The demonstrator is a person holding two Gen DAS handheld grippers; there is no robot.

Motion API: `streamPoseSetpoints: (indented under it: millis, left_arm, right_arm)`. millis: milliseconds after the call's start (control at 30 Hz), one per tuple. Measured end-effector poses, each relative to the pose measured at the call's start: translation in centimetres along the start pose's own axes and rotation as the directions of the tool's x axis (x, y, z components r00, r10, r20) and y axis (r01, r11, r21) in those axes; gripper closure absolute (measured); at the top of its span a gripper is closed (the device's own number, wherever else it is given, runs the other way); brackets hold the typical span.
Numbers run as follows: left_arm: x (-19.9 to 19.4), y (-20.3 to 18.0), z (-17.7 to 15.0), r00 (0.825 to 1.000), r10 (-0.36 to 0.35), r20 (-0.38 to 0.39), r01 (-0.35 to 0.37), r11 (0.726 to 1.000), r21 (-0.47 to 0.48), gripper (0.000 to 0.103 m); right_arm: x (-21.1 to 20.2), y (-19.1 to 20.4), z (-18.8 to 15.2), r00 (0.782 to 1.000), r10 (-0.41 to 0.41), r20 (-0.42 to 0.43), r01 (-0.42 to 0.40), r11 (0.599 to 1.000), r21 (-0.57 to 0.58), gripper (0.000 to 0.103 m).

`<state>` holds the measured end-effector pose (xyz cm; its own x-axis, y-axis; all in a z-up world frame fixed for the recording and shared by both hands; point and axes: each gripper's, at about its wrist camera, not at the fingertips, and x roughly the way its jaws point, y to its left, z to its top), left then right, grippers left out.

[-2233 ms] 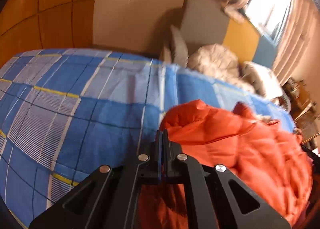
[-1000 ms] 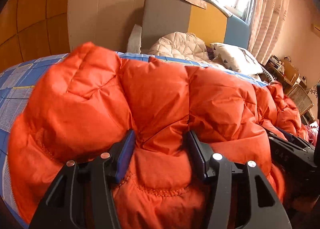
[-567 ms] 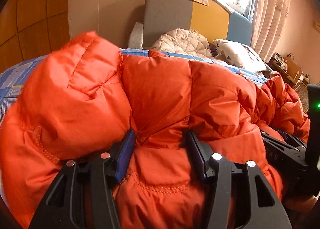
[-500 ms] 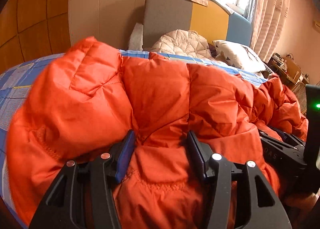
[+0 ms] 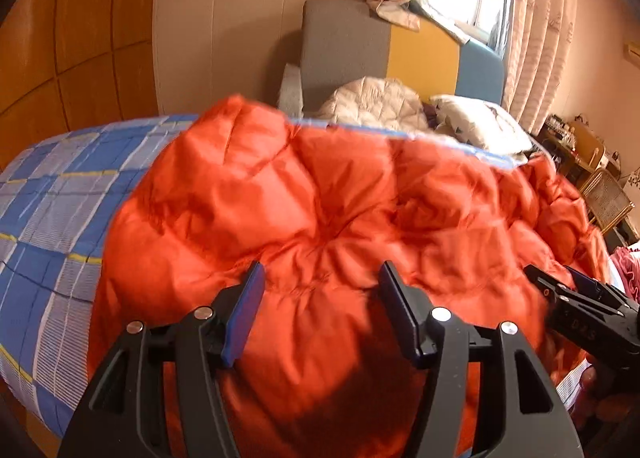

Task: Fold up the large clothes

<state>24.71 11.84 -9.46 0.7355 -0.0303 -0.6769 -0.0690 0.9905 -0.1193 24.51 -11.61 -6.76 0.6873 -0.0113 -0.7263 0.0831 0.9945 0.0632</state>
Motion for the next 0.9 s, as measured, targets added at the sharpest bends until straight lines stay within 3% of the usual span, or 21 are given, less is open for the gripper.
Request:
streamPoseSetpoints:
  millis: [233, 500, 633, 733, 900]
  left_arm:
    - [1.3, 1.0, -1.2, 1.000, -0.005, -0.018, 0.004, 0.999, -0.041, 0.044]
    - [-1.5, 1.3, -1.4, 1.000, -0.005, 0.028, 0.006, 0.999, -0.048, 0.042]
    - [-2.7, 1.8, -1.7, 0.999, 0.001, 0.052, 0.002, 0.998, -0.055, 0.042]
    - [-3.1, 2.0, -2.2, 0.998, 0.003, 0.056, 0.000, 0.998, -0.058, 0.042]
    - [-3.0, 2.3, -3.3, 0.999, 0.007, 0.048, -0.004, 0.997, -0.072, 0.042]
  right_arm:
    - [2.1, 0.5, -0.4, 0.998, -0.039, -0.039, 0.038, 0.999, -0.020, 0.029]
    - [-4.0, -3.6, -1.5, 0.997, 0.082, 0.016, -0.083, 0.987, 0.139, 0.027]
    - [-6.1, -7.2, -3.6, 0.994, 0.111, 0.019, -0.112, 0.948, 0.297, 0.027]
    - [-6.9, -9.9, -5.7, 0.990, 0.137, 0.013, -0.130, 0.898, 0.421, 0.027]
    - [-4.7, -12.4, -7.9, 0.980, 0.200, -0.012, -0.157, 0.808, 0.568, 0.027]
